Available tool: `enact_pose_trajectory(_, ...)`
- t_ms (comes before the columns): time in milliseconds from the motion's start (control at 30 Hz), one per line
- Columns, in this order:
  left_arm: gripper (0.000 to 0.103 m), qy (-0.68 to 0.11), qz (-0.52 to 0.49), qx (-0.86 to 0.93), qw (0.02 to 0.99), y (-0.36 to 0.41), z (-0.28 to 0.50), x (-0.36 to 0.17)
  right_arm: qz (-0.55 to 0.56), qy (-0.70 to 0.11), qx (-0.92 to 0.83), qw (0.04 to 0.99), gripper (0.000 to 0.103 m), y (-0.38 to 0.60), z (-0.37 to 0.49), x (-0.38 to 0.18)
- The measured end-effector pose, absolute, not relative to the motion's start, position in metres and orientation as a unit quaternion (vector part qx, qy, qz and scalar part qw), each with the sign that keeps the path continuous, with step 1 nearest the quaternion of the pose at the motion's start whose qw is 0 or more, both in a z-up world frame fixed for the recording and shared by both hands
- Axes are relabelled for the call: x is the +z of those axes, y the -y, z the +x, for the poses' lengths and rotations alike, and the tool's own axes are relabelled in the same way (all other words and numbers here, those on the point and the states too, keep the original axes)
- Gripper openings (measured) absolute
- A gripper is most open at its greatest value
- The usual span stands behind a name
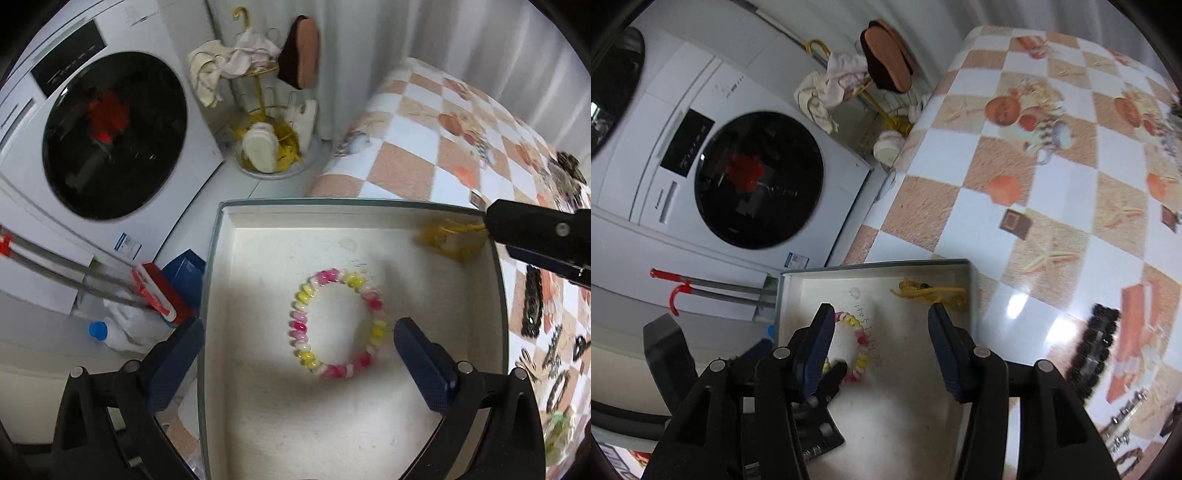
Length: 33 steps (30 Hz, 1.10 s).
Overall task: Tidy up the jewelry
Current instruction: 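Move both open tools back over the table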
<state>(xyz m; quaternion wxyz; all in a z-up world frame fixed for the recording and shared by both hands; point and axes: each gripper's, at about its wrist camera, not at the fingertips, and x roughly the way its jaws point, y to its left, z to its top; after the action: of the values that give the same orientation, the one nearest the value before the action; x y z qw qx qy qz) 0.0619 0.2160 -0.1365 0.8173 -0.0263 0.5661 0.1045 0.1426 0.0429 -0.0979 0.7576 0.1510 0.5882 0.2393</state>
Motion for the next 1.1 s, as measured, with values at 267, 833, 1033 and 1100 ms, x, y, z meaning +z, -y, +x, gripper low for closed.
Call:
enact_pose_trajectory(267,0.103,-0.567,-0.002,0.100,0.818,-0.199,0.053,-0.128,0.183,-0.590,0.213,0.757,0.081,0.000,0.117,-0.089)
enact_pose_trajectory(833,0.103,-0.573,0.056,-0.014,0.817,-0.091,0.062,-0.103,0.226,-0.588,0.051,0.775,0.085,0.150,0.051,-0.086)
enact_pose_trajectory(1033,0.103,-0.574,0.067,-0.057,0.814,-0.046,0.075,-0.106,0.237,-0.588,-0.007,0.773,0.085,0.198,0.032,-0.091)
enact_pose_trajectory(1100,0.103,-0.581,0.066,-0.067,0.808,-0.034,0.082,-0.111,0.238,-0.590,-0.023,0.771,0.085,0.210,0.028,-0.096)
